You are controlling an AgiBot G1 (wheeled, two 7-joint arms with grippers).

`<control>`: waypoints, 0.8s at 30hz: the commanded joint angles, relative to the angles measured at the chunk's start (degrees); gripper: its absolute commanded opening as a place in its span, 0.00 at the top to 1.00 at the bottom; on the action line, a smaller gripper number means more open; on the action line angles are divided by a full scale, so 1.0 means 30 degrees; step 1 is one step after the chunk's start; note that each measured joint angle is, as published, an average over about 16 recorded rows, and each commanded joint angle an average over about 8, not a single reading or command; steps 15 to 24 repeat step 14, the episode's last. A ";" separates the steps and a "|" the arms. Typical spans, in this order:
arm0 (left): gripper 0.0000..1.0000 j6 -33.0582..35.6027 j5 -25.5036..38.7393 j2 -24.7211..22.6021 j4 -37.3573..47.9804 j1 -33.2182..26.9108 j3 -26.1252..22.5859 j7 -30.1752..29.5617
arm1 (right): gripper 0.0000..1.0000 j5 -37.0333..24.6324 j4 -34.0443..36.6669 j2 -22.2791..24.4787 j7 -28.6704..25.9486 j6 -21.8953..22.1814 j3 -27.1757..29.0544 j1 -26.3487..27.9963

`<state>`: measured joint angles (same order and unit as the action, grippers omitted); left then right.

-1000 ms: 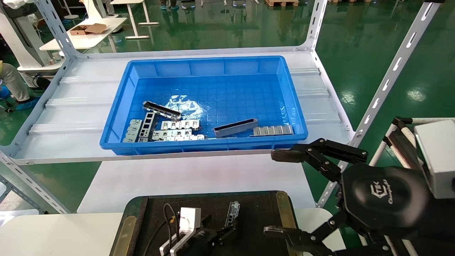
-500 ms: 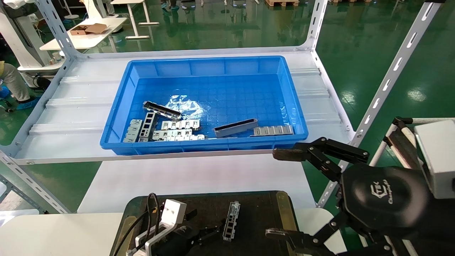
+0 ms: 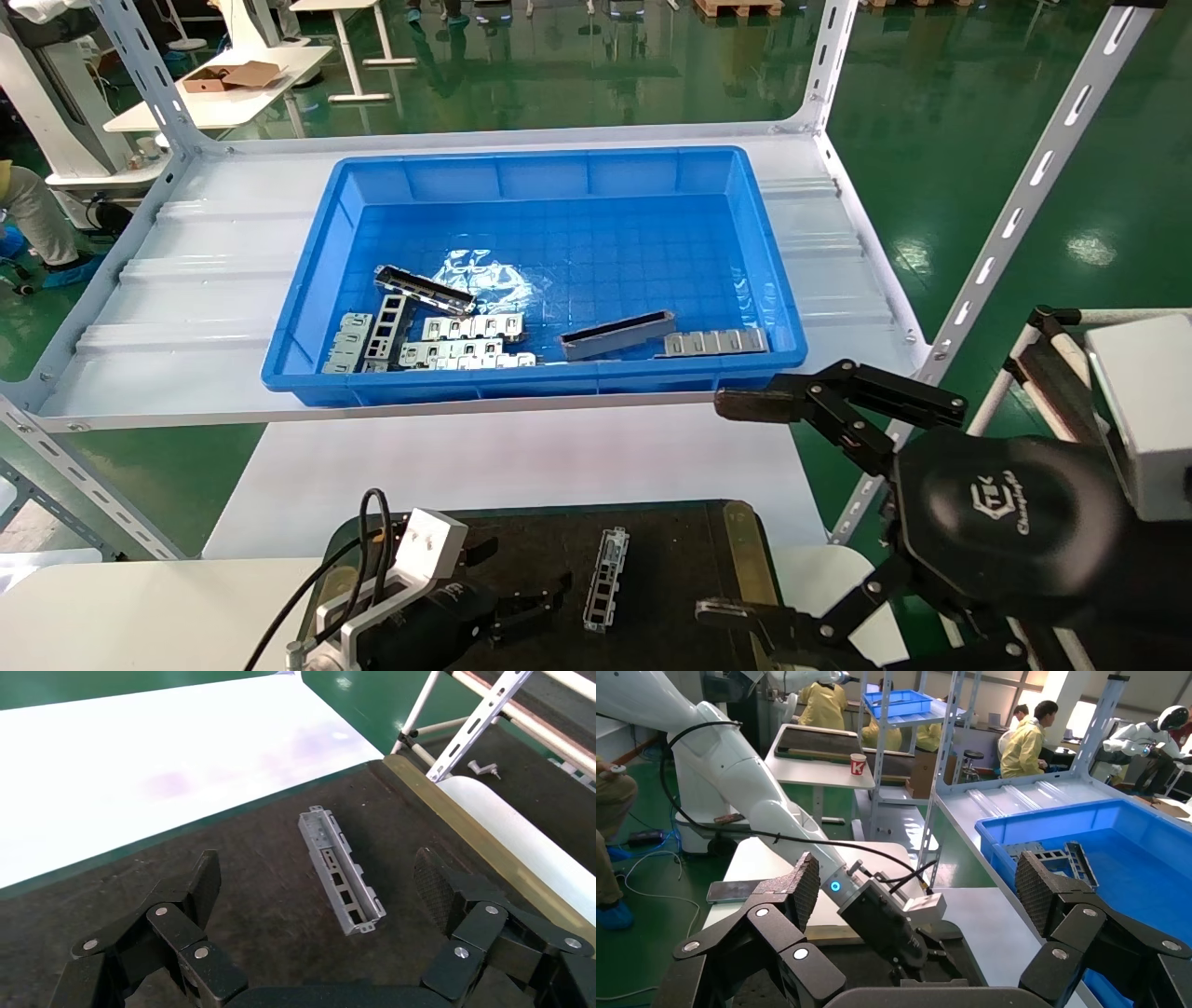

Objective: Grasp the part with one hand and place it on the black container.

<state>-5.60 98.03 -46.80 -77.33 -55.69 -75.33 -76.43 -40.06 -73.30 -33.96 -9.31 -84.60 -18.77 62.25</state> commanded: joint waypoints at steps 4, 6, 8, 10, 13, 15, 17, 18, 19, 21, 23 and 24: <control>0.00 -0.0259 0.0423 0.0416 -0.0163 -0.0346 -0.0428 -0.0583 | 0.00 0.0002 0.0000 0.0001 0.0001 0.0001 -0.0003 0.0001; 0.00 -0.0539 0.0669 0.0520 -0.0189 -0.0437 -0.0670 -0.0917 | 0.00 0.0003 0.0000 0.0002 0.0002 0.0002 -0.0004 0.0001; 0.00 -0.0890 0.0975 0.0596 -0.0208 -0.0524 -0.0942 -0.1283 | 0.00 0.0003 0.0000 0.0002 0.0002 0.0002 -0.0005 0.0001; 0.00 -0.1310 0.1350 0.0648 -0.0224 -0.0619 -0.1252 -0.1698 | 0.00 0.0004 0.0000 0.0002 0.0003 0.0002 -0.0006 0.0001; 0.00 -0.1789 0.1786 0.0686 -0.0235 -0.0724 -0.1595 -0.2163 | 0.00 0.0005 0.0000 0.0003 0.0004 0.0003 -0.0007 0.0002; 0.00 -0.1917 0.1905 0.0693 -0.0238 -0.0752 -0.1686 -0.2285 | 0.00 0.0005 0.0000 0.0003 0.0004 0.0003 -0.0007 0.0002; 0.00 -0.1917 0.1905 0.0693 -0.0238 -0.0752 -0.1686 -0.2285 | 0.00 0.0005 0.0000 0.0003 0.0004 0.0003 -0.0007 0.0002; 0.00 -0.1917 0.1905 0.0693 -0.0238 -0.0752 -0.1686 -0.2285 | 0.00 0.0005 0.0000 0.0003 0.0004 0.0003 -0.0007 0.0002; 0.00 -0.1917 0.1905 0.0693 -0.0238 -0.0752 -0.1686 -0.2285 | 0.00 0.0005 0.0000 0.0003 0.0004 0.0003 -0.0007 0.0002; 0.00 -0.1917 0.1905 0.0693 -0.0238 -0.0752 -0.1686 -0.2285 | 0.00 0.0005 0.0000 0.0003 0.0004 0.0003 -0.0007 0.0002; 0.00 -0.1917 0.1905 0.0693 -0.0238 -0.0752 -0.1686 -0.2285 | 0.00 0.0005 0.0000 0.0003 0.0004 0.0003 -0.0007 0.0002; 0.00 -0.1917 0.1905 0.0693 -0.0238 -0.0752 -0.1686 -0.2285 | 0.00 0.0005 0.0000 0.0003 0.0004 0.0003 -0.0007 0.0002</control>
